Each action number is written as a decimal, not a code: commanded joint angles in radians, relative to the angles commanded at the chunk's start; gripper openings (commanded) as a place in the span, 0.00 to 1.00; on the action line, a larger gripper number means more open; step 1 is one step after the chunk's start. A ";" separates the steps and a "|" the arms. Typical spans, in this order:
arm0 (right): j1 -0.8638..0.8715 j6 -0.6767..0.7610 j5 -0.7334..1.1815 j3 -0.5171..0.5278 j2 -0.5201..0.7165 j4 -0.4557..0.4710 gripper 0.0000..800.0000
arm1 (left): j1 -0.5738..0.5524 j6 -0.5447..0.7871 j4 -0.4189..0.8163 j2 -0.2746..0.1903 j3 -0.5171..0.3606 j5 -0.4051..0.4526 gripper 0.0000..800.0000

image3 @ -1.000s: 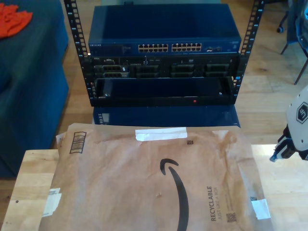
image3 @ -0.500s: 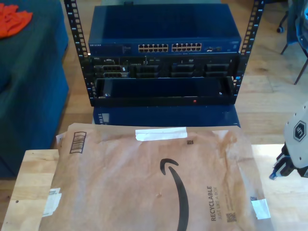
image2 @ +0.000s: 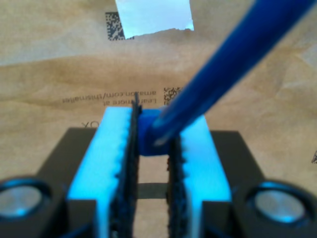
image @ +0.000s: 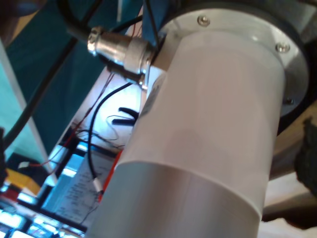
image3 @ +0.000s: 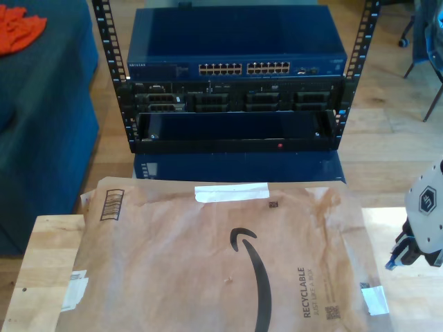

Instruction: Grab the cable and plug it in

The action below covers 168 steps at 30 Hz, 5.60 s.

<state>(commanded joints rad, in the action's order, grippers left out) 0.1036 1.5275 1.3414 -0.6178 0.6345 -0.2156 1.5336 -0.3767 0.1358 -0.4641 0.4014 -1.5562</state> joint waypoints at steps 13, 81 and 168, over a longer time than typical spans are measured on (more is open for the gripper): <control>-0.003 0.008 -0.106 0.015 -0.002 -0.005 0.00 | 0.123 0.172 -0.006 -0.110 -0.175 0.276 1.00; -0.336 -0.054 -1.229 0.011 -0.239 0.035 0.00 | 0.150 0.278 -0.009 -0.052 -0.304 0.512 1.00; -0.548 -0.160 -2.684 -0.443 -1.269 -0.362 0.00 | 0.150 0.278 -0.009 -0.052 -0.305 0.512 1.00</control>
<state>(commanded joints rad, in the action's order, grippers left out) -0.4442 1.3679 -1.3422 -1.0612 -0.6345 -0.5777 1.6840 -0.0990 0.1266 -0.5163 0.0961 -1.0437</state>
